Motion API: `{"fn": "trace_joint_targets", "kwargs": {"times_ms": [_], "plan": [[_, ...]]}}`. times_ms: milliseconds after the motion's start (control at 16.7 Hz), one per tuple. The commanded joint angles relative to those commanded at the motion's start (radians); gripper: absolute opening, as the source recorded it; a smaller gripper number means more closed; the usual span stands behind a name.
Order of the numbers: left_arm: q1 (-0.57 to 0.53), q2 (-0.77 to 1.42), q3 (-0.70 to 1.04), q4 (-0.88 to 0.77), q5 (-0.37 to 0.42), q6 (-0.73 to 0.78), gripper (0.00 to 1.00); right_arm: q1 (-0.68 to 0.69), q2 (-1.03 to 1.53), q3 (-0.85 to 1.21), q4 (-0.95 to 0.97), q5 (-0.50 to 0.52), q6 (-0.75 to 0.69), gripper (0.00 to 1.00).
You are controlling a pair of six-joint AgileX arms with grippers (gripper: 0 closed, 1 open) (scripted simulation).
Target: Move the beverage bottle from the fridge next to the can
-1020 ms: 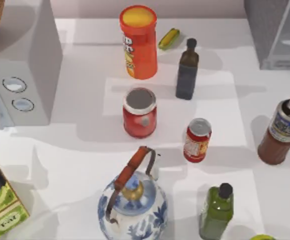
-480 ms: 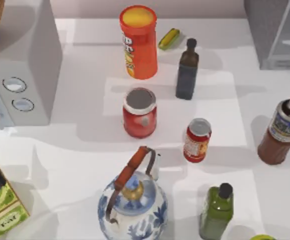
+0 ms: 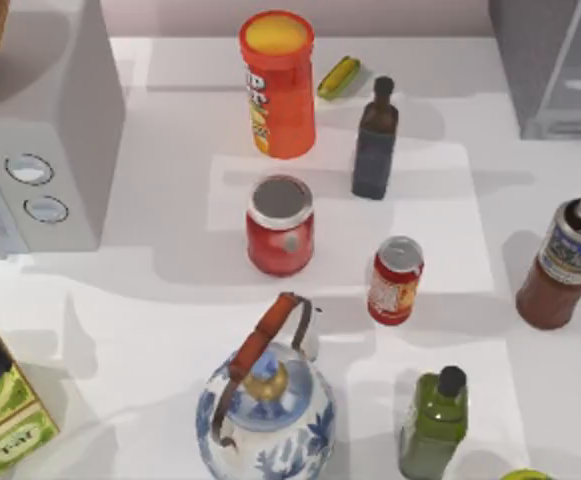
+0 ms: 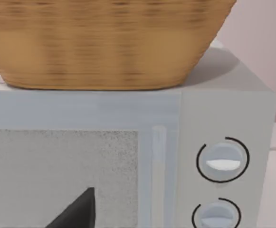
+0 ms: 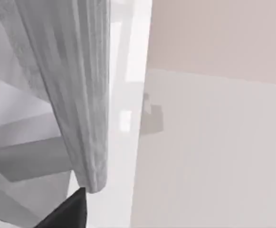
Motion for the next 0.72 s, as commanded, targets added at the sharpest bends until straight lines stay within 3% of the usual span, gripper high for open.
{"fn": "trace_joint_targets", "kwargs": {"times_ms": [360, 540, 720], "plan": [[0.000, 0.000, 0.000, 0.000, 0.000, 0.000, 1.00, 0.272, 0.053, -0.029, 0.440, 0.058, 0.525, 1.00], [0.000, 0.000, 0.000, 0.000, 0.000, 0.000, 1.00, 0.343, 0.075, -0.045, 0.579, 0.058, 0.669, 1.00], [0.000, 0.000, 0.000, 0.000, 0.000, 0.000, 1.00, 0.366, 0.085, -0.052, 0.632, 0.054, 0.720, 1.00]]}}
